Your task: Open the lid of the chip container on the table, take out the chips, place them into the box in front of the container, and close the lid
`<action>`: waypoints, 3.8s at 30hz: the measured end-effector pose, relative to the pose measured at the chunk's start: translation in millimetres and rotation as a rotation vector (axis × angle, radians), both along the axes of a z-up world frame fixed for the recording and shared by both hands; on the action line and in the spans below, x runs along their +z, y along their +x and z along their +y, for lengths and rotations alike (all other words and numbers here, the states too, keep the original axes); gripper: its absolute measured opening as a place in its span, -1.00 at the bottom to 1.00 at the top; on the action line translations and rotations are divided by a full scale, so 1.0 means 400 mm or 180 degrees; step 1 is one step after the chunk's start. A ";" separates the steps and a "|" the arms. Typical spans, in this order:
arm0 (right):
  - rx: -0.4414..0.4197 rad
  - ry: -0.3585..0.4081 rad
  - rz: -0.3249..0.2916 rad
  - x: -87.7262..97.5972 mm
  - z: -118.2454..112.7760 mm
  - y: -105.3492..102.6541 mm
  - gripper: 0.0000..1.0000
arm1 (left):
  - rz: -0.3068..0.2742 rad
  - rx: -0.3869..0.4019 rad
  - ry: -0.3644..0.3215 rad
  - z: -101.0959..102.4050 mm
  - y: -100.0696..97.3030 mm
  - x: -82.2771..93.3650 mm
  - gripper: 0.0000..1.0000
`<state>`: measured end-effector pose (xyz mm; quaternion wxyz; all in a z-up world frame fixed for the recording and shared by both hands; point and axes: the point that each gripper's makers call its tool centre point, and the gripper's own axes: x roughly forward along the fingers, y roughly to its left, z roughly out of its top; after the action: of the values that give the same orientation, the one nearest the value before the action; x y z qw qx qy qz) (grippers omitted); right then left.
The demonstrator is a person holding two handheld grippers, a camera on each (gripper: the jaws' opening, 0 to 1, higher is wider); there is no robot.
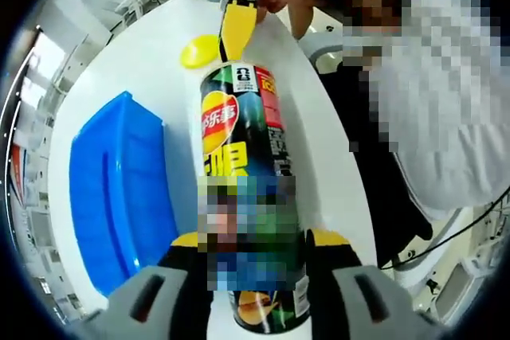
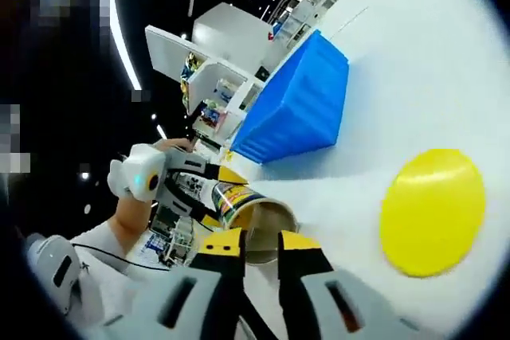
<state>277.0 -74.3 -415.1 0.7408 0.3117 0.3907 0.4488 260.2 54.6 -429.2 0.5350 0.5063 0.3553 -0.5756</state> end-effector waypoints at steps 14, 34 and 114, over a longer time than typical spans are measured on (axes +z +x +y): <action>0.0644 -0.0038 0.0217 -0.017 0.086 -0.065 -0.82 | -0.0064 -0.0017 -0.0091 0.001 -0.003 0.000 -0.08; 0.0415 -0.0494 0.0452 -0.020 0.072 -0.062 -1.00 | -0.0154 0.0025 -0.0085 0.002 0.004 -0.003 -0.09; -0.0154 -0.1111 0.0550 -0.002 -0.234 -0.030 -0.89 | -0.0098 0.0155 -0.0168 0.028 0.013 -0.013 -0.04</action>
<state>264.8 -167.8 -415.9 0.7579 0.2252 0.5172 0.3279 265.2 65.7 -434.6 0.5674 0.4920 0.3439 -0.5637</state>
